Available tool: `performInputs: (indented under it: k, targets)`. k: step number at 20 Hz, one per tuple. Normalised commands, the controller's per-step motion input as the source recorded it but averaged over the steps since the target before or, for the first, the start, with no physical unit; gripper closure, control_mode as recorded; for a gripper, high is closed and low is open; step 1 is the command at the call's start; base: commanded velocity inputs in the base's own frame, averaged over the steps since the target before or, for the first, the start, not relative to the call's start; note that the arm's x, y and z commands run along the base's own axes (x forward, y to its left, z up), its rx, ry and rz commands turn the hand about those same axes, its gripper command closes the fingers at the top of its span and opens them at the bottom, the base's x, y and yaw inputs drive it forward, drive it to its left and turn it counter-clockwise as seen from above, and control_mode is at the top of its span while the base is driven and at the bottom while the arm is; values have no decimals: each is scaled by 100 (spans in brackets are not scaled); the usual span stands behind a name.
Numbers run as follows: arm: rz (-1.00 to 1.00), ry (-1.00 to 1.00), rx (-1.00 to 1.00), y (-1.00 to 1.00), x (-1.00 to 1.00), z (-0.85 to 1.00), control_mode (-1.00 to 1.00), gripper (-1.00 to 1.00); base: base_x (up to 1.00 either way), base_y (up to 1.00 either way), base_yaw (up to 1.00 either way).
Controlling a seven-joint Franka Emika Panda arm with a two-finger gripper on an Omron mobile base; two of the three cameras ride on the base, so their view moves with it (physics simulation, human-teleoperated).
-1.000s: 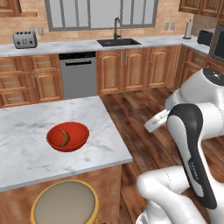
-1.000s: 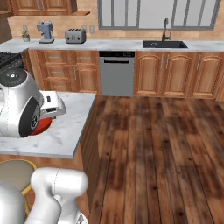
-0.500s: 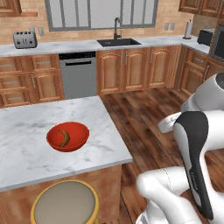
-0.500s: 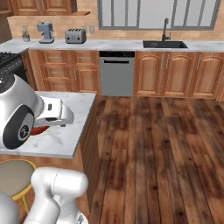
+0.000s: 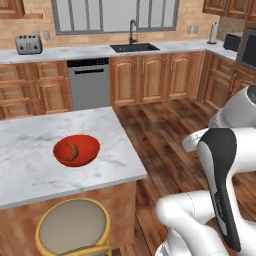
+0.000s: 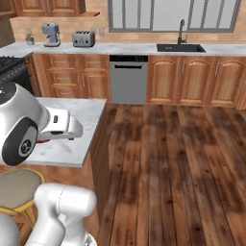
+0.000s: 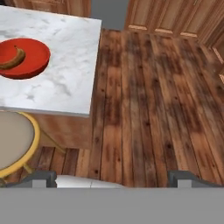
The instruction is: Retrieve the banana and mango from the fridge and place them into the bowl on the dining table.
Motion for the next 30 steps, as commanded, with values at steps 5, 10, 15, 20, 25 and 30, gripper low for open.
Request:
performInputs:
  k: [5, 10, 15, 20, 25, 30]
  targets:
    - [0, 0, 0, 0, 0, 0, 100, -100, -94, -51, -6]
    - [0, 0, 0, 0, 0, 0, 100, -100, -33, -52, -30]
    - [0, 0, 0, 0, 0, 0, 100, -100, 15, -33, -45]
    - [0, 0, 0, 0, 0, 0, 100, -100, 53, -19, -42]
    - [0, 0, 0, 0, 0, 0, 100, -100, 59, -13, -37]
    - [0, 0, 0, 0, 0, 0, 100, -100, 63, -6, -36]
